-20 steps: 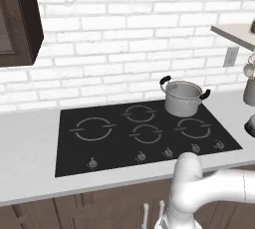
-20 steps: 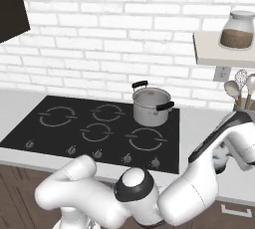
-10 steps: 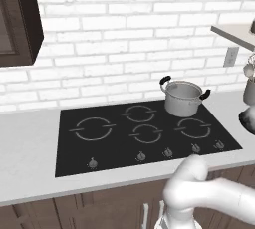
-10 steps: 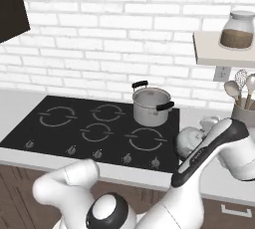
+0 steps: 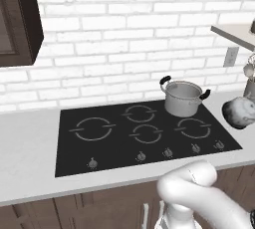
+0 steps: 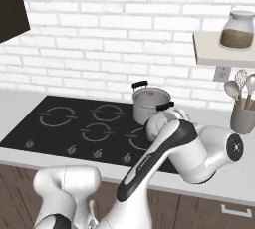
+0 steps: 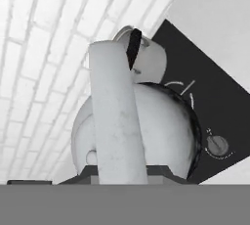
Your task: Pick the kettle from the counter and place it on a stove burner. Then turn the burner on.
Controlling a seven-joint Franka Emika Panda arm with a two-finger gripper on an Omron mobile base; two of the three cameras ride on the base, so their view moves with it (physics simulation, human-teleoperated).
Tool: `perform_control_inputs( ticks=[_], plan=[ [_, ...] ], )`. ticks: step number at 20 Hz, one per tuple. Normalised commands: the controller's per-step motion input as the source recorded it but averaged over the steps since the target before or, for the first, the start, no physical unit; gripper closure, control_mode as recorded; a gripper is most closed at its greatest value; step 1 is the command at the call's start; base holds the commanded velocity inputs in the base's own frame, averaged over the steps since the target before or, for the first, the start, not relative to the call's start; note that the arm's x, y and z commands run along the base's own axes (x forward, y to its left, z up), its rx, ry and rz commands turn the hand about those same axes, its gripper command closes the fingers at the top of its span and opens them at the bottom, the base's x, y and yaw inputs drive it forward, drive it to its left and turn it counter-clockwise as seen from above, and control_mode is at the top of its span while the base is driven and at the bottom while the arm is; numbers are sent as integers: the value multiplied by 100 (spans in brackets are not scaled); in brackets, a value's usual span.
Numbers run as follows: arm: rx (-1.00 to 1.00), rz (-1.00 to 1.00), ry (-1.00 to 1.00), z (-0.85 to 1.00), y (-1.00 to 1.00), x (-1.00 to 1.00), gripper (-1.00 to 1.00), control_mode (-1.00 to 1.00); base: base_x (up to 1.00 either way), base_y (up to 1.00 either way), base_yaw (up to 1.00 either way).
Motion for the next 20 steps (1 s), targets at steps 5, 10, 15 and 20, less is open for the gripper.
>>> perform_control_inputs(
  ticks=[5, 10, 15, 20],
  plan=[
    [-1, -4, 2, 41, 100, 0, 100, -100, 0, 0, 0],
    [-5, 0, 14, 37, 100, 0, 100, -100, 0, 0, 0],
    [-10, -1, 11, 8, 100, 0, 100, -100, 0, 0, 0],
    [-6, -1, 11, -1, 100, 13, 100, -100, 0, 0, 0]
  ],
)
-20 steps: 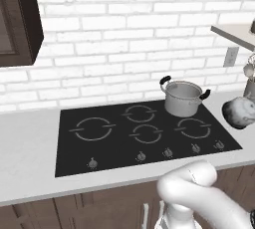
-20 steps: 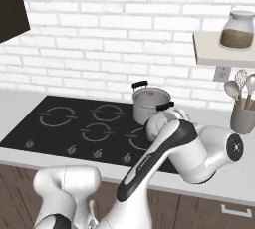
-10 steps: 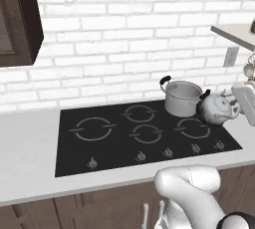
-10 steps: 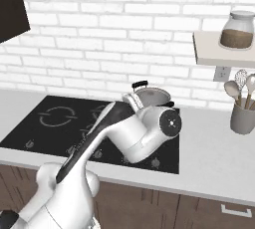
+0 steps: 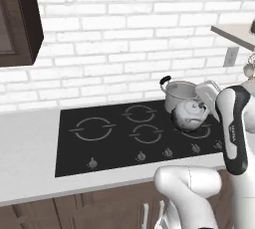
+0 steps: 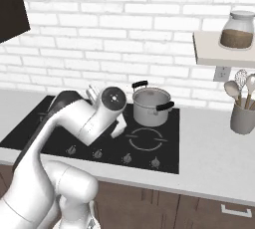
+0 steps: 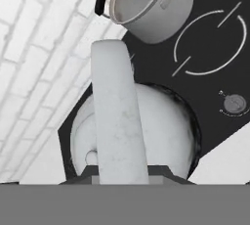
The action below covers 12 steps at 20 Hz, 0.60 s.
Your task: Pick the kettle from the counter and place it on a stove burner. Then turn the burner on.
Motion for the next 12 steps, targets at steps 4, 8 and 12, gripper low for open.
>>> perform_control_inputs(
  ticks=[4, 8, 12],
  plan=[
    [-2, -2, 11, -10, 100, 32, 100, -100, 0, 0, 0],
    [0, -6, 14, -19, 100, 52, 100, -100, 0, 0, 0],
    [0, -10, 15, -27, 100, 86, 100, -100, 0, 0, 0]
  ],
)
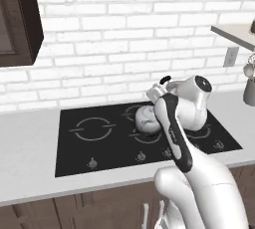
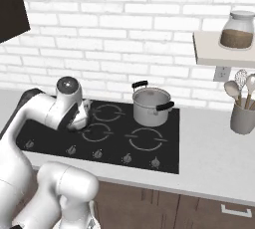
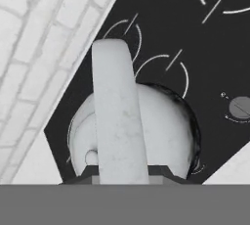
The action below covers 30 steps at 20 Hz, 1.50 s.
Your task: Pick the kettle from the counter and place it on a stove burner. Then turn the burner on.
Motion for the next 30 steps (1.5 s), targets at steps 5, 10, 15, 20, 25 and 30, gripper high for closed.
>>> perform_control_inputs(
  ticks=[5, 10, 15, 20, 25, 30],
  plan=[
    [1, -15, 21, -44, 100, 100, 100, -100, 0, 0, 0],
    [7, -15, 25, -50, 100, 100, 100, -100, 0, 0, 0],
    [1, -13, 19, -16, 84, 62, 100, -100, 0, 0, 0],
    [0, -3, -2, -3, 20, 37, 100, -100, 0, 0, 0],
    [0, -11, -14, 0, 30, 68, 100, -100, 0, 0, 0],
    [0, -9, -7, 0, 33, 47, 100, -100, 0, 0, 0]
  ],
)
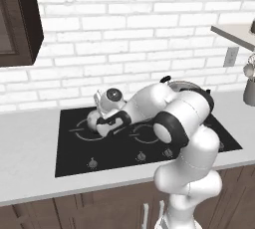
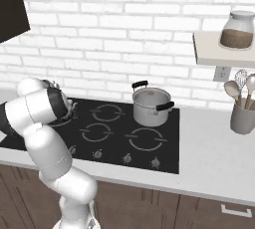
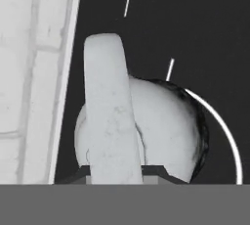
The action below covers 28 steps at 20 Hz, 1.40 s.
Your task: Pick the kettle from the counter and place it on a stove burner. Then turn the burner on.
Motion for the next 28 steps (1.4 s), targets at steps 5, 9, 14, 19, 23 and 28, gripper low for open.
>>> perform_control_inputs(
  ticks=[5, 9, 14, 19, 23, 28],
  plan=[
    [0, 0, 0, 0, 26, 3, 100, -100, 0, 0, 0],
    [0, -1, 0, -1, 45, 21, 100, -100, 0, 0, 0],
    [5, -1, 1, 0, 12, 13, 100, -100, 0, 0, 0],
    [0, 0, -1, 0, 11, 0, 100, -100, 0, 0, 0],
    [1, 0, -11, 0, 0, -3, 100, -100, 0, 0, 0],
    [4, -2, -10, -8, 23, 0, 100, -100, 0, 0, 0]
  ],
)
